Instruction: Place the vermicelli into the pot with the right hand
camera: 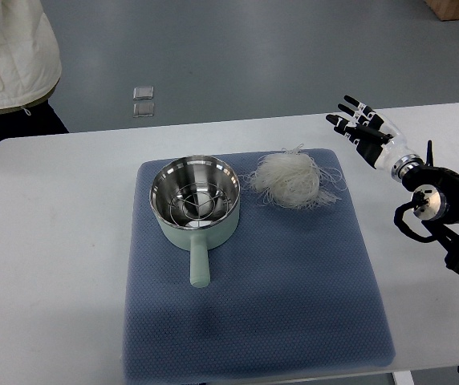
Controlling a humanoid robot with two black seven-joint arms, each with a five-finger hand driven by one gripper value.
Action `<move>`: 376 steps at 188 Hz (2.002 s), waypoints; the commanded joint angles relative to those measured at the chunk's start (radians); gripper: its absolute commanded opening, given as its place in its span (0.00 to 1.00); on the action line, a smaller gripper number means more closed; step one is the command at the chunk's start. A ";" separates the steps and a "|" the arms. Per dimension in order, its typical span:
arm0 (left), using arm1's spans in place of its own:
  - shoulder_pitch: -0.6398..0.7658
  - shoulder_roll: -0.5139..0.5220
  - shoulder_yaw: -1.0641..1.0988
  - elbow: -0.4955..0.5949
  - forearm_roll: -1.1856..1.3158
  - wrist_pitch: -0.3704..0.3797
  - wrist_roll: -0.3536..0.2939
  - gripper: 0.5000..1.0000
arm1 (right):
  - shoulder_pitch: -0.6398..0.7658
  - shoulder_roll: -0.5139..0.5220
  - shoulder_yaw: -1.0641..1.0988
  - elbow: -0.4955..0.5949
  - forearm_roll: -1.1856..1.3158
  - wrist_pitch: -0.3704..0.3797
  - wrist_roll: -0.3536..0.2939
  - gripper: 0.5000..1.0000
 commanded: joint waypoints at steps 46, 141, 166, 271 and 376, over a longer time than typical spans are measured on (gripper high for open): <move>0.000 0.000 -0.005 0.000 0.000 0.000 -0.001 1.00 | 0.000 0.000 -0.010 0.000 0.000 0.000 0.000 0.86; 0.000 0.000 -0.003 0.001 0.000 0.000 0.000 1.00 | 0.000 -0.001 -0.019 -0.002 -0.010 0.000 0.002 0.86; 0.000 0.000 -0.001 0.001 0.000 0.000 0.000 1.00 | 0.000 -0.006 -0.021 -0.002 -0.010 0.000 0.002 0.86; 0.002 0.000 -0.003 0.001 0.000 0.000 -0.001 1.00 | 0.005 -0.017 -0.021 -0.002 -0.081 0.024 0.002 0.86; 0.002 0.000 -0.001 0.001 0.000 0.000 0.000 1.00 | 0.026 -0.024 -0.022 0.000 -0.252 0.083 0.002 0.86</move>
